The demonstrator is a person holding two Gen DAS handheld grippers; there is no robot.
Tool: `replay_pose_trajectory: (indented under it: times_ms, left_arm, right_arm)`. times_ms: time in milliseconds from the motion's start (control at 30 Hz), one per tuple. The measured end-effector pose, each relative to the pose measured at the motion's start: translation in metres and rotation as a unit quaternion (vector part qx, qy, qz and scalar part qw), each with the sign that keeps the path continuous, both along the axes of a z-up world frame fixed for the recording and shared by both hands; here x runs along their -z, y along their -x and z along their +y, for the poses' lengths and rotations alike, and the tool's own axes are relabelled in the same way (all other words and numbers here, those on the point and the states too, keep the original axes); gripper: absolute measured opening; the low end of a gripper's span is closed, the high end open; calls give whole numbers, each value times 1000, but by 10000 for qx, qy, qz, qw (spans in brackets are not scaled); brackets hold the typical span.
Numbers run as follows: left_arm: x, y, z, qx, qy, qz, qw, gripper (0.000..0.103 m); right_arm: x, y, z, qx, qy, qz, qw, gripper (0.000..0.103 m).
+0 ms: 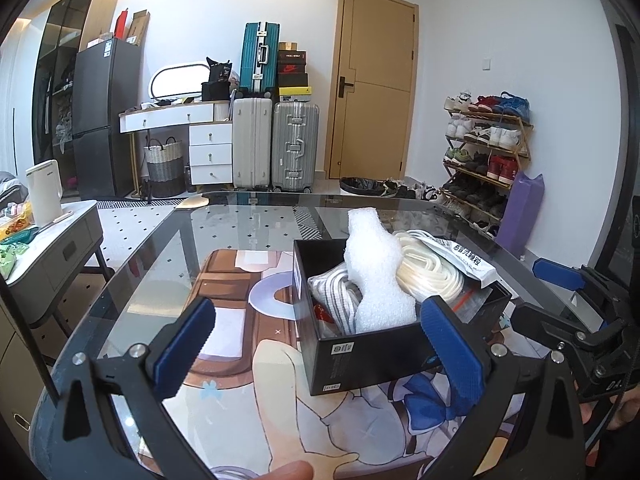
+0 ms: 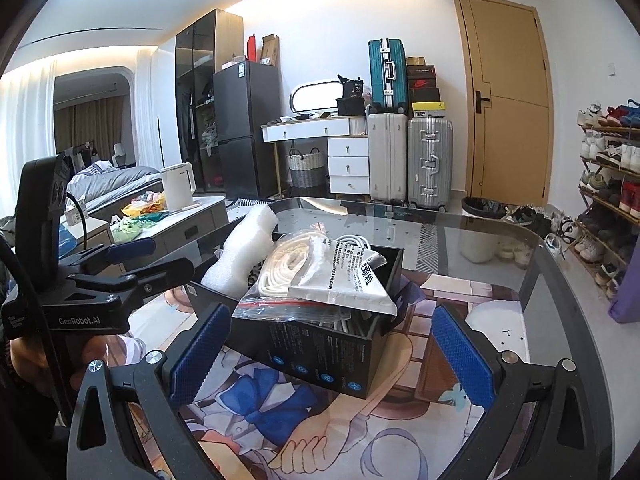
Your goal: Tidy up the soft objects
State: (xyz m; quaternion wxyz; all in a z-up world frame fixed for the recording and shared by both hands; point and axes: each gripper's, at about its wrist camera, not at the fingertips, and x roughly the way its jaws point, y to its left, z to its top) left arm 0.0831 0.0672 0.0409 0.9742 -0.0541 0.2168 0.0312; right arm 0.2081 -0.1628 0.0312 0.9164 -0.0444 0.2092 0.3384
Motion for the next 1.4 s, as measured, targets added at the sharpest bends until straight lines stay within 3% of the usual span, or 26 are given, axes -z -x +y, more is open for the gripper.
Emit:
replay_pose_trajectory:
  times_ms: [1400]
  left_arm:
    - [-2, 0, -2, -74, -73, 47, 9999, 103]
  right_arm:
    - [3, 2, 2, -33, -64, 12, 10000, 102]
